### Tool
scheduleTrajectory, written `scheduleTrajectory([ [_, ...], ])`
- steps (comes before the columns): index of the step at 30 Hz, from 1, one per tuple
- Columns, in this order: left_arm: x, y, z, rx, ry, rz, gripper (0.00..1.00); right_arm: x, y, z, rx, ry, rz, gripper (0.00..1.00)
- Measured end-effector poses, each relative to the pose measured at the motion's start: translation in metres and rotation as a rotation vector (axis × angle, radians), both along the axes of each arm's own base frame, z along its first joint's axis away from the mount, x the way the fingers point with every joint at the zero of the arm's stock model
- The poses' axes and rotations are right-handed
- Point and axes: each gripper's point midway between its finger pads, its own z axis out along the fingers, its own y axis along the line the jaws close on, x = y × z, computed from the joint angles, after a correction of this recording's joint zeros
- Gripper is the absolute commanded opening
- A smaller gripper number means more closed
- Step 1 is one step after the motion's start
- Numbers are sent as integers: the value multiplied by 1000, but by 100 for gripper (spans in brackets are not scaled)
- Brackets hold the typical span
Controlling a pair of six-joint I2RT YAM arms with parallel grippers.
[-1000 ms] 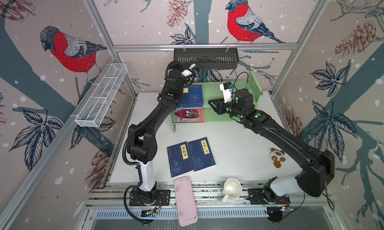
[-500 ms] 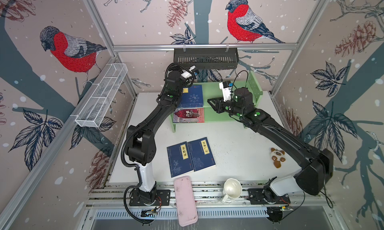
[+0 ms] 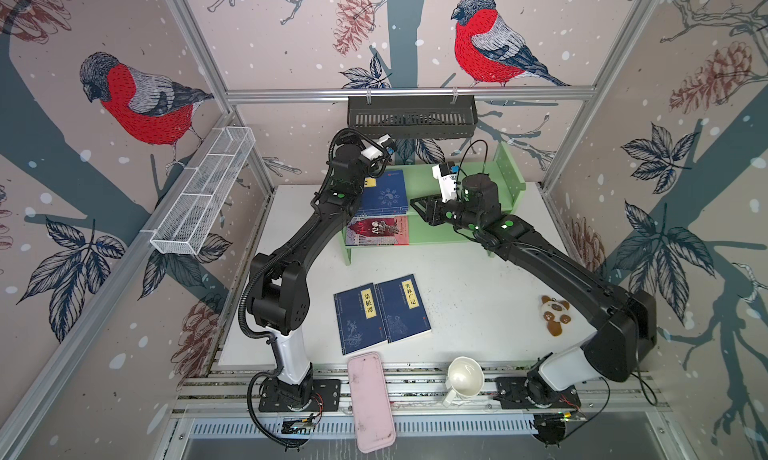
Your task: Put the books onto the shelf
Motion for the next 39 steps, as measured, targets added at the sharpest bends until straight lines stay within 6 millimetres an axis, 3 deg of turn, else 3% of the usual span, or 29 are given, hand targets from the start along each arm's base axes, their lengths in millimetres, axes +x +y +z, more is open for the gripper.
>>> scheduleTrajectory([
  [24, -2, 1, 9, -5, -16, 0, 96, 1, 25, 2, 42, 25, 89, 31],
  [39, 0, 0, 9, -6, -17, 0, 96, 1, 27, -5, 33, 40, 92, 32],
])
